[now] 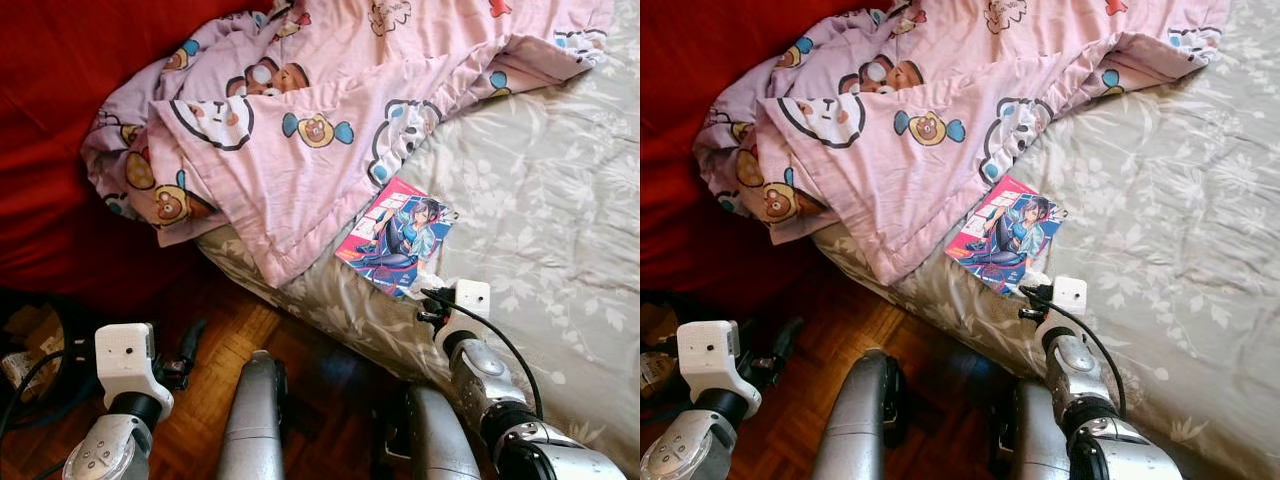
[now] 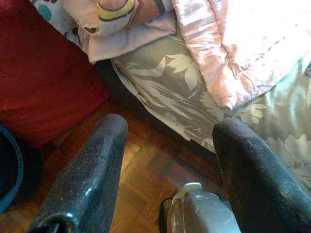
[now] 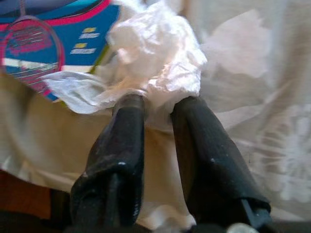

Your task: Clean up the room

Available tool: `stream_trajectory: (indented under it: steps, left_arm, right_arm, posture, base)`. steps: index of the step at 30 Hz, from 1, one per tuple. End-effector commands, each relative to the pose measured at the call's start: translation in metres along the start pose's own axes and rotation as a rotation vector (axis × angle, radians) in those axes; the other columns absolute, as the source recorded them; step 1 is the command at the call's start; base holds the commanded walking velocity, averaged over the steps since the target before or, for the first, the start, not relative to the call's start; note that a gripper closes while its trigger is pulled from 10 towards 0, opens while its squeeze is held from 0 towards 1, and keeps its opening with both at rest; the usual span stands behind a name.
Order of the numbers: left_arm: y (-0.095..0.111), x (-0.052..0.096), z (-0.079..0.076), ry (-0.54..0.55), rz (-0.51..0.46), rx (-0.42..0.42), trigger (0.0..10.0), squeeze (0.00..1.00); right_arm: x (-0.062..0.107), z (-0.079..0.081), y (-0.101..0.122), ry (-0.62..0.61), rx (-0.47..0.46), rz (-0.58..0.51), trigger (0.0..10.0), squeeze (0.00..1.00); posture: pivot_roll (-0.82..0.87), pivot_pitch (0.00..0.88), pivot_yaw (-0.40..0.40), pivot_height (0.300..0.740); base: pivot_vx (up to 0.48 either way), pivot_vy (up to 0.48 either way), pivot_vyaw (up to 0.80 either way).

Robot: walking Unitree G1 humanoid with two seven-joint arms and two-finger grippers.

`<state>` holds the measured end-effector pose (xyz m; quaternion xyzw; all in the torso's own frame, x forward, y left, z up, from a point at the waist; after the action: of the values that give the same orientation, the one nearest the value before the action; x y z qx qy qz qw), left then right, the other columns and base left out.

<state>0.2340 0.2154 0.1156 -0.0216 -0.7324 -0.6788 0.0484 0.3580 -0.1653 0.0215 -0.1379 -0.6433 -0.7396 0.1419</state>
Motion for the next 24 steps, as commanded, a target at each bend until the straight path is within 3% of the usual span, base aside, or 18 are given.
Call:
stream_trajectory:
  steps: [1, 3, 11, 17, 18, 19, 21, 22, 23, 24]
  left_arm:
    - [-0.007, 0.008, 0.004, 0.022, 0.041, -0.010, 10.0, 0.00]
    - [-0.006, 0.009, 0.005, 0.022, 0.042, -0.011, 10.0, 0.00]
    - [-0.008, 0.013, 0.003, 0.017, 0.056, -0.012, 10.0, 0.00]
    - [-0.008, 0.015, 0.003, 0.015, 0.062, -0.013, 10.0, 0.00]
    - [-0.008, 0.015, 0.003, 0.014, 0.063, -0.013, 10.0, 0.00]
    - [-0.009, 0.016, 0.003, 0.014, 0.065, -0.014, 10.0, 0.00]
    - [-0.010, 0.017, 0.003, 0.014, 0.070, -0.014, 10.0, 0.00]
    - [-0.010, 0.017, 0.003, 0.014, 0.073, -0.014, 10.0, 0.00]
    - [-0.010, 0.018, 0.003, 0.015, 0.074, -0.014, 10.0, 0.00]
    - [-0.010, 0.018, 0.003, 0.015, 0.074, -0.013, 10.0, 0.00]
  right_arm:
    - [0.004, 0.002, -0.020, 0.008, 0.004, 0.069, 10.0, 0.91]
    - [0.003, 0.004, -0.018, 0.013, 0.007, 0.066, 10.0, 0.00]
    - [-0.002, 0.009, 0.003, 0.003, -0.055, -0.021, 10.0, 0.00]
    - [-0.003, 0.010, 0.007, -0.021, -0.094, -0.031, 10.0, 0.00]
    - [-0.003, 0.011, 0.007, -0.019, -0.098, -0.030, 10.0, 0.10]
    - [-0.003, 0.011, 0.006, -0.020, -0.096, -0.024, 10.0, 1.00]
    - [-0.003, 0.011, 0.003, -0.030, -0.090, -0.013, 10.0, 1.00]
    - [-0.002, 0.010, 0.001, -0.042, -0.088, -0.002, 10.0, 0.91]
    - [-0.002, 0.010, 0.000, -0.046, -0.089, 0.001, 10.0, 0.00]
    - [-0.002, 0.009, -0.002, -0.051, -0.092, 0.007, 10.0, 0.00]
  posture:
    - [0.31, 0.535, 0.050, 0.655]
    - [0.31, 0.536, 0.050, 0.655]
    - [0.32, 0.546, 0.057, 0.655]
    - [0.33, 0.548, 0.058, 0.655]
    - [0.33, 0.549, 0.059, 0.655]
    - [0.33, 0.549, 0.059, 0.655]
    - [0.33, 0.550, 0.059, 0.655]
    - [0.33, 0.550, 0.059, 0.655]
    - [0.33, 0.550, 0.059, 0.655]
    - [0.33, 0.553, 0.060, 0.655]
  base:
    - [0.000, 0.000, 0.00]
    - [0.000, 0.000, 0.00]
    - [0.000, 0.000, 0.00]
    - [0.000, 0.000, 0.00]
    - [0.000, 0.000, 0.00]
    - [0.000, 0.000, 0.00]
    - [0.000, 0.000, 0.00]
    - [0.000, 0.000, 0.00]
    - [0.000, 0.000, 0.00]
    - [0.000, 0.000, 0.00]
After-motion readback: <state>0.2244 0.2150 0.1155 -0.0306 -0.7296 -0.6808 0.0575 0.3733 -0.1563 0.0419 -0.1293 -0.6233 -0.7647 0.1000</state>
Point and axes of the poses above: a point about 5 cm out from each wrist's last joint towards the gripper, its own x axis pointing back from the gripper into the wrist, its own y axis along the axis of the wrist's last joint, z = x × y, the point moved 3 cm from there along -x, pointing out of the wrist towards the gripper, and after that the axes turned 3 degrees about x, right-handed, at the moved point
